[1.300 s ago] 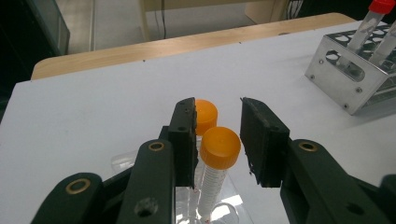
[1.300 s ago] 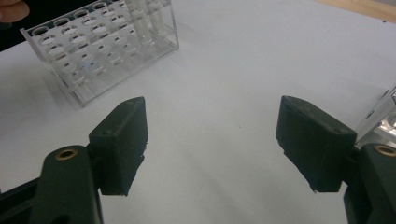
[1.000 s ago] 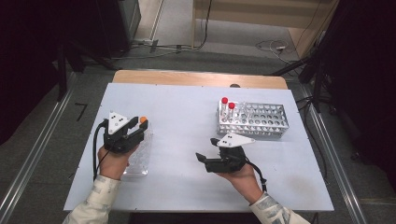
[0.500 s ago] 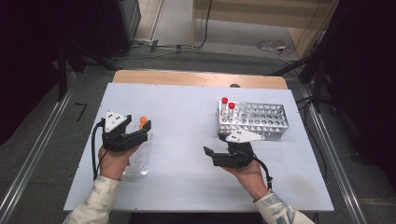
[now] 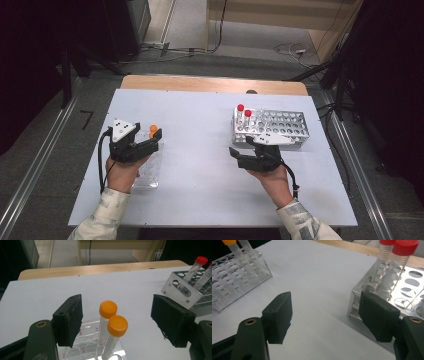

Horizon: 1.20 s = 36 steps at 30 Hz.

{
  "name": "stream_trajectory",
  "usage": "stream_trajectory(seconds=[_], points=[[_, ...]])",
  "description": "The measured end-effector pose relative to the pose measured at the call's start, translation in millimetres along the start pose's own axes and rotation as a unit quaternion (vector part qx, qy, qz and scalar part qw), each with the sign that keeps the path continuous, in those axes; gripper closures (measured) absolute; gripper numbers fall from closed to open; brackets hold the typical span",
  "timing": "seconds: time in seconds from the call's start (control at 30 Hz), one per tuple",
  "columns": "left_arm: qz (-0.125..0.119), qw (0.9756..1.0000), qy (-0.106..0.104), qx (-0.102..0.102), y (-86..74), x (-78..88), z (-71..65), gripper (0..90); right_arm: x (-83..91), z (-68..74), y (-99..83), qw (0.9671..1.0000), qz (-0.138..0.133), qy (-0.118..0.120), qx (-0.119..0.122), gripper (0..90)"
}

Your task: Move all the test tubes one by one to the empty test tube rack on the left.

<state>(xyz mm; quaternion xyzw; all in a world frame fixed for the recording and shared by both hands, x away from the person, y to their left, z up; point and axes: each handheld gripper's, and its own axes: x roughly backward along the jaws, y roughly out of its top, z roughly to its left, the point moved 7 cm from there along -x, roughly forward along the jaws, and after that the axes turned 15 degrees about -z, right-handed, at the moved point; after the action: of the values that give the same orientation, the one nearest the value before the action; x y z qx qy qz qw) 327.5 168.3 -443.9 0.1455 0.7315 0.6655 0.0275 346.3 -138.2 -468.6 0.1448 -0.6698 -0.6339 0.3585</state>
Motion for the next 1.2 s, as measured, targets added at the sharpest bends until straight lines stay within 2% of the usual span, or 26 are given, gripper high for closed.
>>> stream_trajectory(seconds=[0.07,0.33,0.67,0.83,1.03,1.2], points=[[0.001,1.0000,-0.001,-0.001,-0.3,-0.1,-0.7,25.6,-1.0,-4.1,0.4,1.0000,-0.001,-0.007,0.004,26.1],[-0.002,1.0000,-0.002,0.002,0.8,-0.1,-1.3,25.7,-5.2,-22.3,6.0,0.9992,-0.009,-0.040,-0.007,26.9],[-0.003,1.0000,-0.003,0.003,1.7,0.5,-0.8,25.7,-8.0,-41.2,9.5,0.9971,-0.011,-0.075,0.003,27.3],[-0.003,1.0000,-0.003,0.002,1.5,0.3,-1.3,25.7,-3.3,-62.4,10.0,0.9939,-0.015,-0.109,-0.002,28.7],[-0.003,1.0000,-0.004,0.001,1.6,0.0,-2.5,25.7,1.1,-85.9,6.8,0.9871,-0.012,-0.160,-0.001,30.5],[-0.003,1.0000,-0.003,0.001,1.7,0.1,-2.3,25.7,0.0,-102.7,4.1,0.9828,-0.015,-0.184,-0.010,38.4]])
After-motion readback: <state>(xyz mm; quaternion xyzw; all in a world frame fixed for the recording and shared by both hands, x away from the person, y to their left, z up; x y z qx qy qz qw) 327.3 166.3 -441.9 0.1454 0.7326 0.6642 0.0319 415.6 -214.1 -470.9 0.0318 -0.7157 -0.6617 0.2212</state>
